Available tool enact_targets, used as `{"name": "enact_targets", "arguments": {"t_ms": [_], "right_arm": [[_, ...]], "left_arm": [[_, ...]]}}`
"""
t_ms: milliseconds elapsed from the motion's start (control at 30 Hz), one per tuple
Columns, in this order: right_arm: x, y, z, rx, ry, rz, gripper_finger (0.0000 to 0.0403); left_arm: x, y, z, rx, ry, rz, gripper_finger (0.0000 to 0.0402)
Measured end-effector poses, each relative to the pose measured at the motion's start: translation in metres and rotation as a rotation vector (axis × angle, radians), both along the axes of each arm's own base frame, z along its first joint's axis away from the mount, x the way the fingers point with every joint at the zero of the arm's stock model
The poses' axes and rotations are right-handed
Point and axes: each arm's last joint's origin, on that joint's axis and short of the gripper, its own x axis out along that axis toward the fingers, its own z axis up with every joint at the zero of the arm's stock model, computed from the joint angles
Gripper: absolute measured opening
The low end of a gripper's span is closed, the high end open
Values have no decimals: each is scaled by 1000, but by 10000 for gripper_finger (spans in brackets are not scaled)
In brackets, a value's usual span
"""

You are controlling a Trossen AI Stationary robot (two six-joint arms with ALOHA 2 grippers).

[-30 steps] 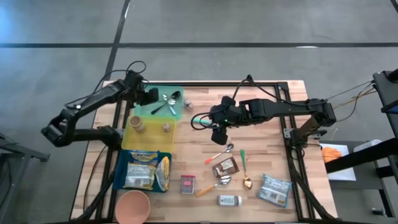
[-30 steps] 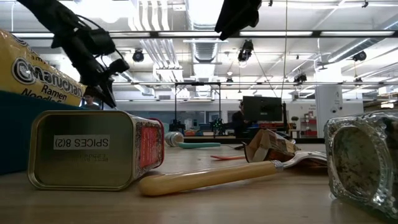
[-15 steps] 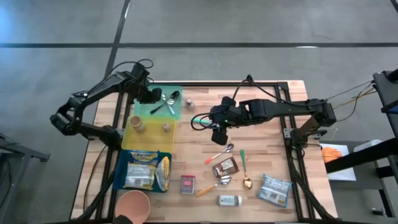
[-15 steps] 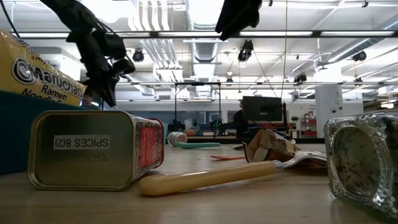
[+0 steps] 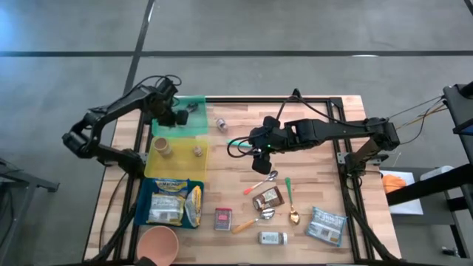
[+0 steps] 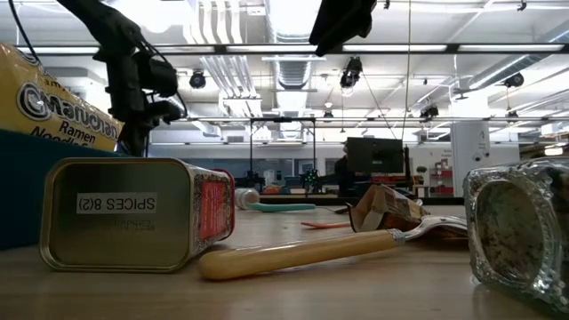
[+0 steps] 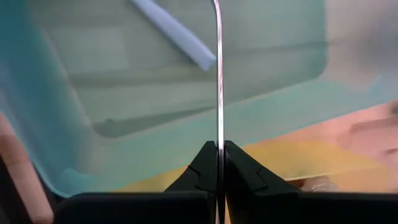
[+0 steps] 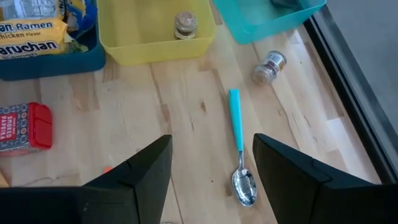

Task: Pick & Place Food Item
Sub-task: Put the silver spoon into the green bin

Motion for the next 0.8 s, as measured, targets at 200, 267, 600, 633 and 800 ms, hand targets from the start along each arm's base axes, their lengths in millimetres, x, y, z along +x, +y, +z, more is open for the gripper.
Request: {"name": "enact_targets", "arguments": {"t_ms": [200, 267, 600, 633, 800], "right_arm": [[0, 0, 0, 0, 1, 0, 224], [0, 0, 0, 0, 1, 0, 224], [0, 0, 0, 0, 1, 0, 224], [0, 0, 0, 0, 1, 0, 224], [0, 0, 0, 0, 1, 0, 224]], "left_arm": [[2, 1, 7, 25, -28, -78, 10], [2, 1, 8, 30, -32, -92, 10], [4, 0, 8, 25, -107, -248, 10], [4, 0, 8, 31, -107, -271, 10], [4, 1, 7, 56, -103, -379, 10]]}}
